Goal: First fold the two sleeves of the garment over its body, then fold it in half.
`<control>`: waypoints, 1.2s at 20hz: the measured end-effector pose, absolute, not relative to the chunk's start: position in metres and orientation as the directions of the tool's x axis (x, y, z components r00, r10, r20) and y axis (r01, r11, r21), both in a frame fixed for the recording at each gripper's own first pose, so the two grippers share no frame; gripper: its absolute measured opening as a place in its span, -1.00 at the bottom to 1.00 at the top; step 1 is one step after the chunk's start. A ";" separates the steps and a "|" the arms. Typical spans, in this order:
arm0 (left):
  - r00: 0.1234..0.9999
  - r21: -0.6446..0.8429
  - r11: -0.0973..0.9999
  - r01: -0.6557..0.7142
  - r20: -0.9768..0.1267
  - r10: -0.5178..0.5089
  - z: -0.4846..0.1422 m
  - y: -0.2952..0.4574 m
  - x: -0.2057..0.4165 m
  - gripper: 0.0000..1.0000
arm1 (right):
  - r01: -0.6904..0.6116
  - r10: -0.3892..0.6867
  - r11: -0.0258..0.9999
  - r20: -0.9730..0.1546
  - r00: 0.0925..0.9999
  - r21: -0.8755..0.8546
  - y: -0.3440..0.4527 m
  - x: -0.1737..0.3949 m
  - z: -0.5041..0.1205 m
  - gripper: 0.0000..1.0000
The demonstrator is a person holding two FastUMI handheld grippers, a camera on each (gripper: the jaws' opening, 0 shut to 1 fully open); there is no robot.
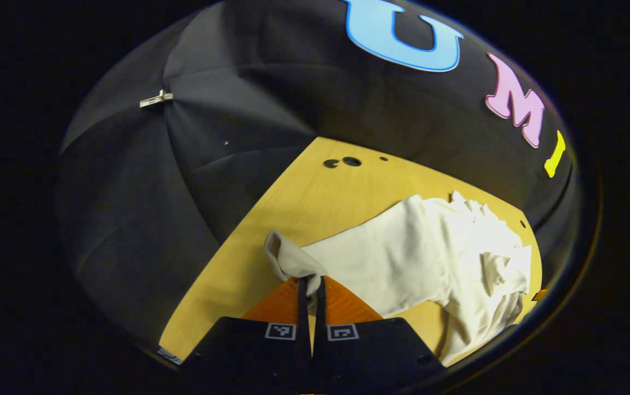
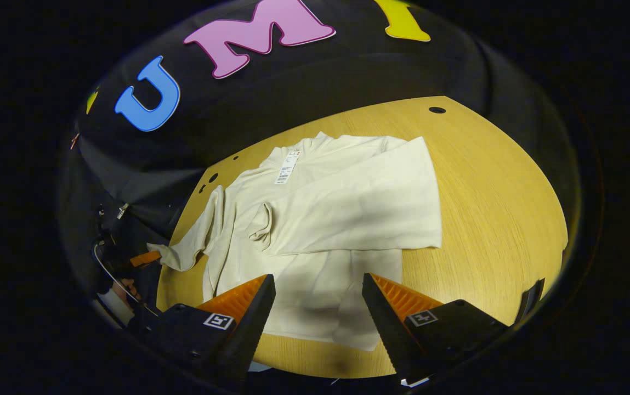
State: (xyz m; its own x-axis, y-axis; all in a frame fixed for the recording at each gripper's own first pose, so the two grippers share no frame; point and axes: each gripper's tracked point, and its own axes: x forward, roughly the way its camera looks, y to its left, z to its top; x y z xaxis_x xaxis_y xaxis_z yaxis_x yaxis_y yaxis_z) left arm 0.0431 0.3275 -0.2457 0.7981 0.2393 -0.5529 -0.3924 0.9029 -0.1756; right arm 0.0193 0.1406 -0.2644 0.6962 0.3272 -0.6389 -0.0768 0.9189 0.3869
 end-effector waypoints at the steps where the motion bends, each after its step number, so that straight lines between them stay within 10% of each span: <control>1: 0.812 -0.190 0.907 -0.375 -0.539 0.223 -0.237 0.316 0.047 -0.87 | -0.068 0.323 0.918 -0.639 0.698 0.390 0.135 0.019 -0.265 0.96; 24: 0.875 -0.220 0.969 0.108 -0.441 -0.197 -0.160 0.022 0.152 -0.88 | -0.049 0.333 0.913 -0.667 0.666 0.406 0.112 0.000 -0.288 0.97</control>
